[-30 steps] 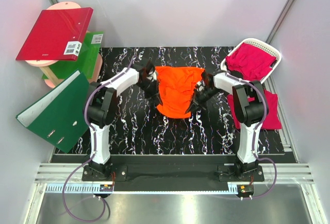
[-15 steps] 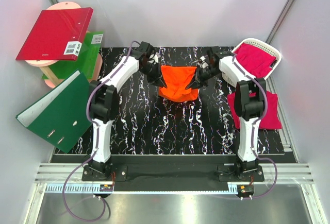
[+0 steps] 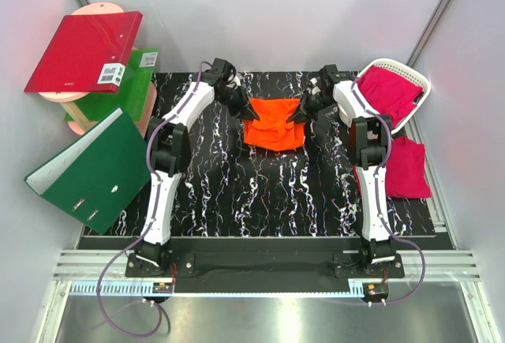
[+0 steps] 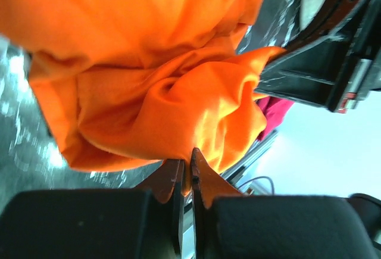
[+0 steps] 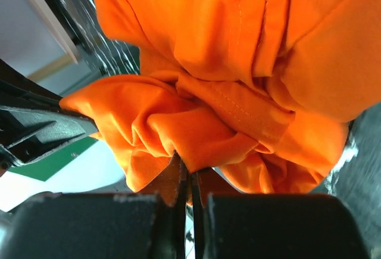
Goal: Fold and stack the t-shirts
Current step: Fold the long partially folded tshirt into a neat square
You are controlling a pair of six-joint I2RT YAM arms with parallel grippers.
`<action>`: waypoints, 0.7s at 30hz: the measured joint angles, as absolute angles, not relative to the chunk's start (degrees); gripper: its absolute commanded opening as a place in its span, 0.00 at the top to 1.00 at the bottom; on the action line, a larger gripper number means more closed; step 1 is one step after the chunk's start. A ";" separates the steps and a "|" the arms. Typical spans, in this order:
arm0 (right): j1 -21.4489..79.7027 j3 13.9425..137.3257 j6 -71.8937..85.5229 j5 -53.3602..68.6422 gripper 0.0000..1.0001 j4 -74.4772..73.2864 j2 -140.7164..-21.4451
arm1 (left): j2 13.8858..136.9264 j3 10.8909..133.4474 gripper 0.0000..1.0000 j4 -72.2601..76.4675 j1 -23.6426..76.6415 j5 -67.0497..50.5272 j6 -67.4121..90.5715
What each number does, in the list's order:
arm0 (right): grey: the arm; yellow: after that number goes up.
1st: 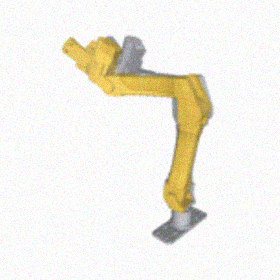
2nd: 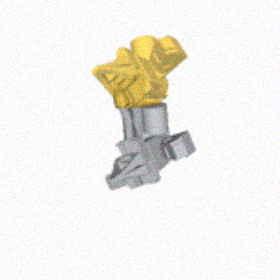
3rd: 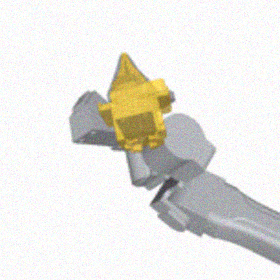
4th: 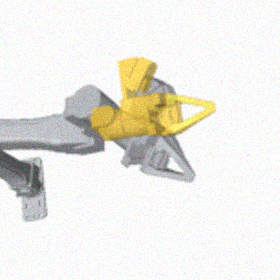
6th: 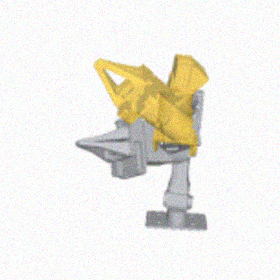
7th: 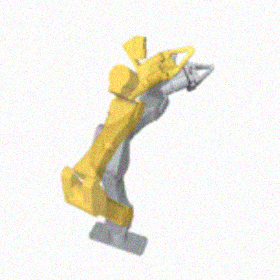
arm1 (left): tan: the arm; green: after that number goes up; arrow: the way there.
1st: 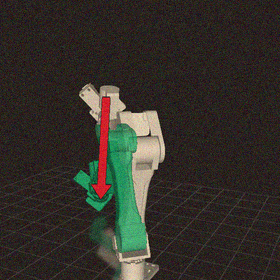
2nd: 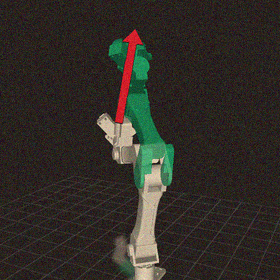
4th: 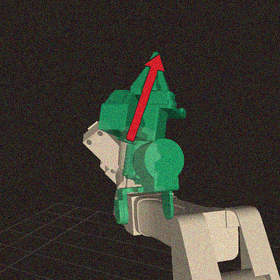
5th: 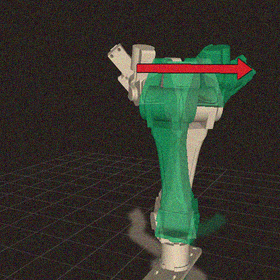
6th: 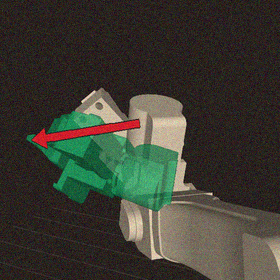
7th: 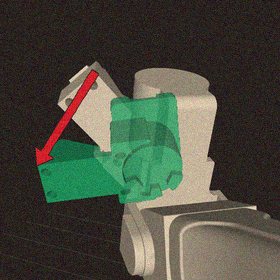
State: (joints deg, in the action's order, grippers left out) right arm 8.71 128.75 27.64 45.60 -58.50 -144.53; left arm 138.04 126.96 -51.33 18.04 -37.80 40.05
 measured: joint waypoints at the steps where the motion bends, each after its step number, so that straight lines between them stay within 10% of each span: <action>1: 8.58 130.89 28.12 45.60 0.97 -58.43 -145.84 | 139.11 128.29 0.91 -50.43 17.87 -38.44 40.84; 3: 8.32 133.69 28.97 45.56 0.97 -58.39 -147.41 | 140.55 129.73 0.84 -49.23 17.65 -39.18 41.87; 7: 7.75 136.73 30.57 45.52 0.98 -58.33 -149.23 | 142.39 130.39 0.01 -45.87 17.08 -41.15 43.97; 21: 7.42 141.45 34.87 43.94 0.95 -52.21 -149.38 | 132.18 115.31 0.01 -38.52 12.67 -42.76 43.07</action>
